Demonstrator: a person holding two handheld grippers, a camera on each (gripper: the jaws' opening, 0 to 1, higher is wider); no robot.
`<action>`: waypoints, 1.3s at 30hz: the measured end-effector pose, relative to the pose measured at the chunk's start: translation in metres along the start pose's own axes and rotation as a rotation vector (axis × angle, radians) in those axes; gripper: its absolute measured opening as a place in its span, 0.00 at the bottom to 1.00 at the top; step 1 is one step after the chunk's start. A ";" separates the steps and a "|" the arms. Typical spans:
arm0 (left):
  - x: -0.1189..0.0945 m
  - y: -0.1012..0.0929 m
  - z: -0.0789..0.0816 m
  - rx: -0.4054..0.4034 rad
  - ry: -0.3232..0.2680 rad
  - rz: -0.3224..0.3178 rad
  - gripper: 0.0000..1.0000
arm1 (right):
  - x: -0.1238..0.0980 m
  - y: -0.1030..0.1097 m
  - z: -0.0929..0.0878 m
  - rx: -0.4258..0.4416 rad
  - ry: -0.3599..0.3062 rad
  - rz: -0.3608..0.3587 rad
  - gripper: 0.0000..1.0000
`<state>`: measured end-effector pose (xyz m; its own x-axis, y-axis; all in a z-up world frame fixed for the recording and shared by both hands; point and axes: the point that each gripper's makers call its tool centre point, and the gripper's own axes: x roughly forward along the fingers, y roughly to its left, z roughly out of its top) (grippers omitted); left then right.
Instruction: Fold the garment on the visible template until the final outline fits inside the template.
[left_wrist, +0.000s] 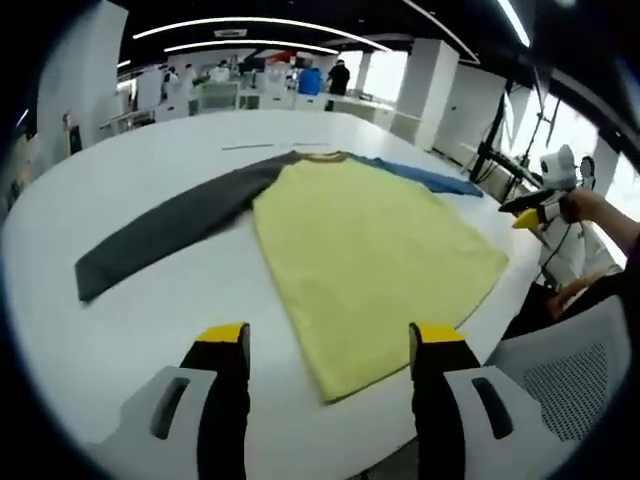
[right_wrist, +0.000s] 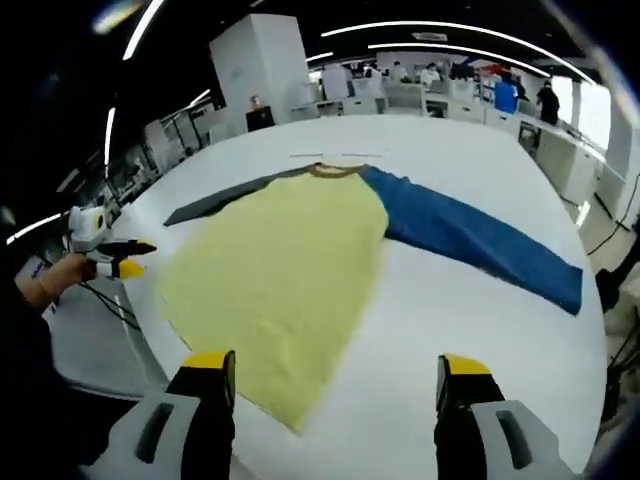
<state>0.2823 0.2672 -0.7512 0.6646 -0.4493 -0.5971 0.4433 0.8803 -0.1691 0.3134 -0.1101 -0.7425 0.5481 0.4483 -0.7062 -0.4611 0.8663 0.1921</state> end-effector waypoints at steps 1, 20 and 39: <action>0.000 -0.001 0.001 0.002 -0.004 0.000 0.67 | -0.001 -0.004 0.002 0.008 -0.008 -0.008 0.83; 0.000 -0.022 0.046 0.108 -0.192 -0.071 0.91 | -0.019 -0.136 0.048 0.136 -0.233 -0.262 0.89; 0.004 -0.023 0.040 0.152 -0.160 -0.074 0.99 | 0.000 -0.223 0.026 0.242 -0.199 -0.463 0.56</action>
<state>0.2990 0.2388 -0.7184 0.7088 -0.5406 -0.4531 0.5716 0.8166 -0.0800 0.4339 -0.2975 -0.7675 0.7874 0.0214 -0.6161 0.0201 0.9980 0.0603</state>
